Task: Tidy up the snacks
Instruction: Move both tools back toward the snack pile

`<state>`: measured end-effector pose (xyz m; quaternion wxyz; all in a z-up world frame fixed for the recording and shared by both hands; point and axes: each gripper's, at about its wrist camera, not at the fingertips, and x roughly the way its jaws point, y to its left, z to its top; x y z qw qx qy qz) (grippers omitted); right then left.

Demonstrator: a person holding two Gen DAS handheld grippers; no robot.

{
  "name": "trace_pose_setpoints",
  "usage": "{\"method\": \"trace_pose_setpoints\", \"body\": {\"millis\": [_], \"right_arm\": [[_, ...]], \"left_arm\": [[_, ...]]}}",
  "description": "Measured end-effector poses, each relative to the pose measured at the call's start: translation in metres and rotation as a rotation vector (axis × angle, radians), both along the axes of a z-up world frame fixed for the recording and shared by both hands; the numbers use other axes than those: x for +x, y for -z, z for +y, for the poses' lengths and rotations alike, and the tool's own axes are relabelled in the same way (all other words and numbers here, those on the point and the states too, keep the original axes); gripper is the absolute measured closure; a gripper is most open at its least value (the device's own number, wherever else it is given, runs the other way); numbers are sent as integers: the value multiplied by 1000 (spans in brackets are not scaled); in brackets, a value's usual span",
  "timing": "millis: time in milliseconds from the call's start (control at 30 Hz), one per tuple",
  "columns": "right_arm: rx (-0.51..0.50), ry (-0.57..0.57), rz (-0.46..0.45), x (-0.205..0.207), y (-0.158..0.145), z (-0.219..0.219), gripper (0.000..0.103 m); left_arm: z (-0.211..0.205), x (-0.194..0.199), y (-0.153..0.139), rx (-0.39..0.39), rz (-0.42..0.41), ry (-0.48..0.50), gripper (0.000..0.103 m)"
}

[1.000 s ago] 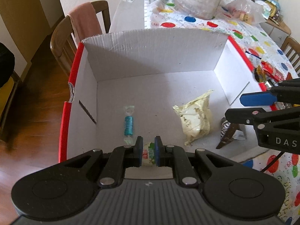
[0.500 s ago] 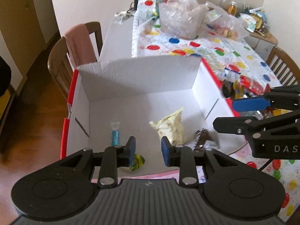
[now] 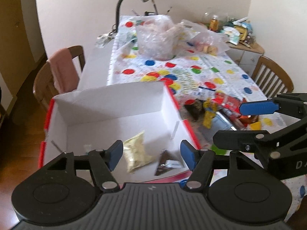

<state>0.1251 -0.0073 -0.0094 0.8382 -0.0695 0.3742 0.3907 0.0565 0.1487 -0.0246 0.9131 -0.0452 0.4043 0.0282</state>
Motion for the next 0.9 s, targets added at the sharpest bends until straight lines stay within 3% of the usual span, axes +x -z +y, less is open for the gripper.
{"method": "trace_pose_setpoints", "body": {"millis": [300, 567, 900], "right_arm": [[38, 53, -20, 4, -5, -63, 15], [30, 110, -37, 15, 1, -129, 4], [-53, 162, -12, 46, 35, -197, 0]], "left_arm": [[-61, 16, -3, -18, -25, 52, 28], [-112, 37, 8, -71, -29, 67, 22], [-152, 74, 43, -71, 51, 29, 22]]}}
